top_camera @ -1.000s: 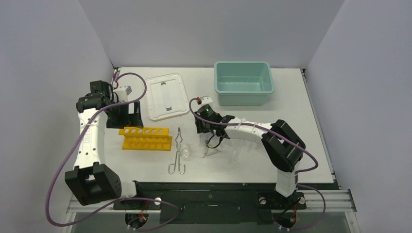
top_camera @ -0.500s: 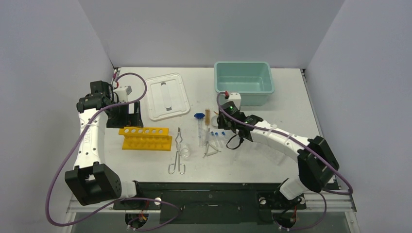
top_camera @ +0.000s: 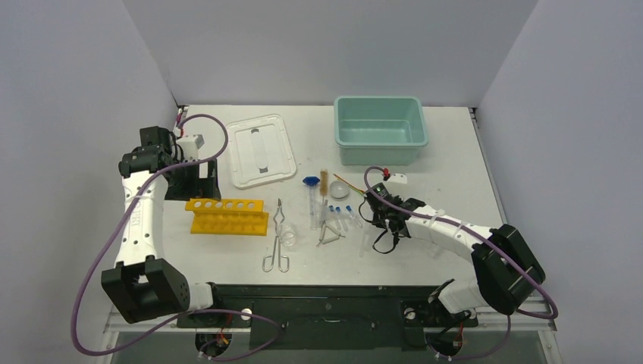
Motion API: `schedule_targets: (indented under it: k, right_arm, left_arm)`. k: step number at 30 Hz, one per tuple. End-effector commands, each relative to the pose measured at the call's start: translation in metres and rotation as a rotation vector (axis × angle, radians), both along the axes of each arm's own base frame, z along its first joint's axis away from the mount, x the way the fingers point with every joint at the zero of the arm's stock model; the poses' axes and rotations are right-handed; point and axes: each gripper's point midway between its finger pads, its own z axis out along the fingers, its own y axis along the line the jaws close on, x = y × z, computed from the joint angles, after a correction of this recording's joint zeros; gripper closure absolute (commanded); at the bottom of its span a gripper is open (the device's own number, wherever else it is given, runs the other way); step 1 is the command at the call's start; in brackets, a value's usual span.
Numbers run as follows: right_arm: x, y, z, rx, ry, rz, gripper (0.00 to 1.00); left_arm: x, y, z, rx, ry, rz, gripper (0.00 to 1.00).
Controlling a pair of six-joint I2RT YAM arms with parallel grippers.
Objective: Organize the chemistry lab equipment
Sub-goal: Pick up the test tube at the center of the board.
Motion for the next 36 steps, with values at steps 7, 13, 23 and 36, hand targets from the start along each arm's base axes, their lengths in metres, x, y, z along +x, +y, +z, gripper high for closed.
schedule_targets:
  k: [7, 13, 23, 36]
  right_arm:
    - [0.005, 0.008, -0.003, 0.081, -0.031, -0.038, 0.79]
    - [0.005, 0.018, -0.008, 0.106, -0.023, -0.024, 0.77]
    - [0.001, 0.013, -0.028, 0.073, 0.01, -0.031, 0.77]
    - [0.0, 0.015, -0.038, 0.034, 0.036, -0.016, 0.76]
  left_arm:
    - [0.002, 0.007, 0.019, 0.047, -0.082, 0.007, 0.03]
    - [0.0, 0.008, 0.02, 0.063, -0.087, 0.006, 0.03]
    - [-0.002, 0.009, 0.022, 0.068, -0.094, 0.007, 0.03]
    - [0.001, 0.013, 0.037, 0.094, -0.131, 0.019, 0.04]
